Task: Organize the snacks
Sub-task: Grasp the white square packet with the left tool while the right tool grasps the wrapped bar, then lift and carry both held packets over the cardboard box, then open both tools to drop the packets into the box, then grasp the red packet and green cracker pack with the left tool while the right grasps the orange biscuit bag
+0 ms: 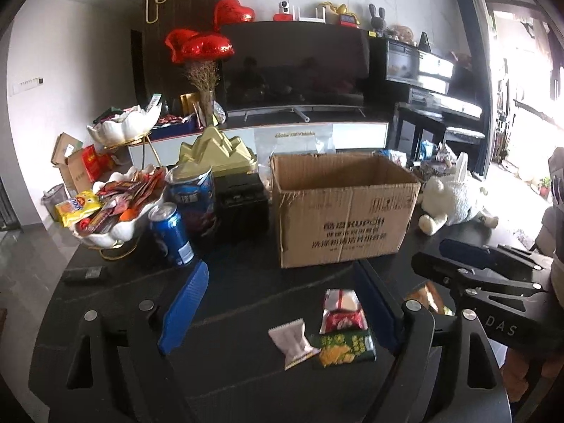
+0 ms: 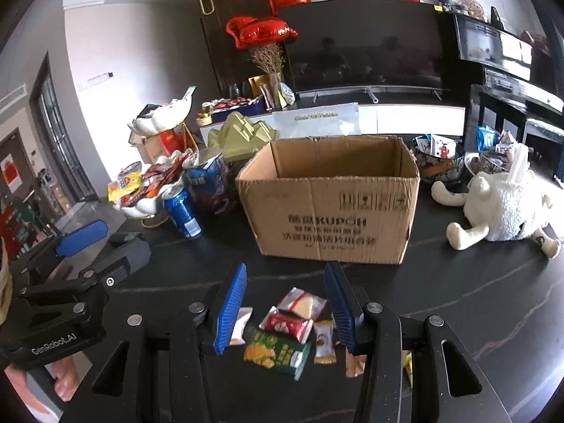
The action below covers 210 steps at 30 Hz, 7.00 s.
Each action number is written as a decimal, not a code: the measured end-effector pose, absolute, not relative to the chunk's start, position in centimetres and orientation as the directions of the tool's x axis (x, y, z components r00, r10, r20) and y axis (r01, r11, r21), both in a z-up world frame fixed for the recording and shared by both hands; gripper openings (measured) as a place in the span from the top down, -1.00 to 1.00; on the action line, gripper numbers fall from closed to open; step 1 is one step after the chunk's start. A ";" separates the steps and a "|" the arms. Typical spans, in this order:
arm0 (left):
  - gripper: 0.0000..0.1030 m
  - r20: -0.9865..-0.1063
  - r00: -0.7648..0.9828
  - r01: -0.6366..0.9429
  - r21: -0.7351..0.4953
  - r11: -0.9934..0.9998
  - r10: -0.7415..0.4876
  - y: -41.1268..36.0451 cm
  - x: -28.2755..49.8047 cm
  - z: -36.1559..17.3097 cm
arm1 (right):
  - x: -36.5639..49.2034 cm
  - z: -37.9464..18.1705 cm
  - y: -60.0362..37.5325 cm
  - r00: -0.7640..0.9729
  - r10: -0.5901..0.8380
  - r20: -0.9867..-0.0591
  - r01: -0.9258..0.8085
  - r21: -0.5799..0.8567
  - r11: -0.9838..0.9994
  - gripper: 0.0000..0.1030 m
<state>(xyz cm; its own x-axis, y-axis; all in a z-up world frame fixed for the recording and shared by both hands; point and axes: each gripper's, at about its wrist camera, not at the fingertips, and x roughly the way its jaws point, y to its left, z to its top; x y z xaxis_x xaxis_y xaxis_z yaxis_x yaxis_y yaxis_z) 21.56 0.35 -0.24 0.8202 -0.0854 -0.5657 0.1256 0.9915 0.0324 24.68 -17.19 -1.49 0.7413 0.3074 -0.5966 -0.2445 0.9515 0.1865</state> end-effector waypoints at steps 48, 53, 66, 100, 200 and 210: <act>-0.31 -0.806 0.571 0.062 -0.148 0.987 -0.157 1.0 26.5 -14.7 | 29.1 -14.9 -17.1 0.533 0.299 -0.792 -0.187 0.234 0.954 0.28; -0.24 -0.817 0.555 0.048 -0.158 0.986 -0.158 0.9 27.4 -15.5 | 29.8 -15.5 -17.1 0.528 0.285 -0.800 -0.177 0.224 0.958 0.28; 0.12 -0.835 0.520 0.039 -0.187 0.982 -0.180 1.0 28.6 -17.2 | 30.5 -16.5 -17.2 0.528 0.253 -0.810 -0.162 0.196 0.967 0.51; 0.32 -0.668 0.711 0.184 -0.125 0.975 -0.220 -1.4 24.2 -4.2 | 26.2 -4.6 -19.1 0.718 0.289 -0.633 -0.188 0.223 0.956 0.60; -0.44 -0.675 0.710 0.273 0.001 0.962 -0.201 -6.8 22.8 -5.4 | 24.9 -5.7 -25.3 0.722 0.194 -0.665 -0.075 0.204 0.976 -0.31; -0.58 -0.743 0.642 0.270 -0.014 0.963 -0.191 -6.6 24.5 -9.6 | 25.8 -10.5 -25.0 0.641 0.176 -0.747 -0.026 0.208 0.978 -0.31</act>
<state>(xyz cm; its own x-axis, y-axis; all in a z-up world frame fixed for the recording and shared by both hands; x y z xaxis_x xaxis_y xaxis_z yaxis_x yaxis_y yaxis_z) 24.46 -6.56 -9.64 0.6417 -0.1912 -0.7428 0.2704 0.9627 -0.0142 25.84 -25.05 -10.46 0.6406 0.1763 -0.7474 -0.0259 0.9777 0.2084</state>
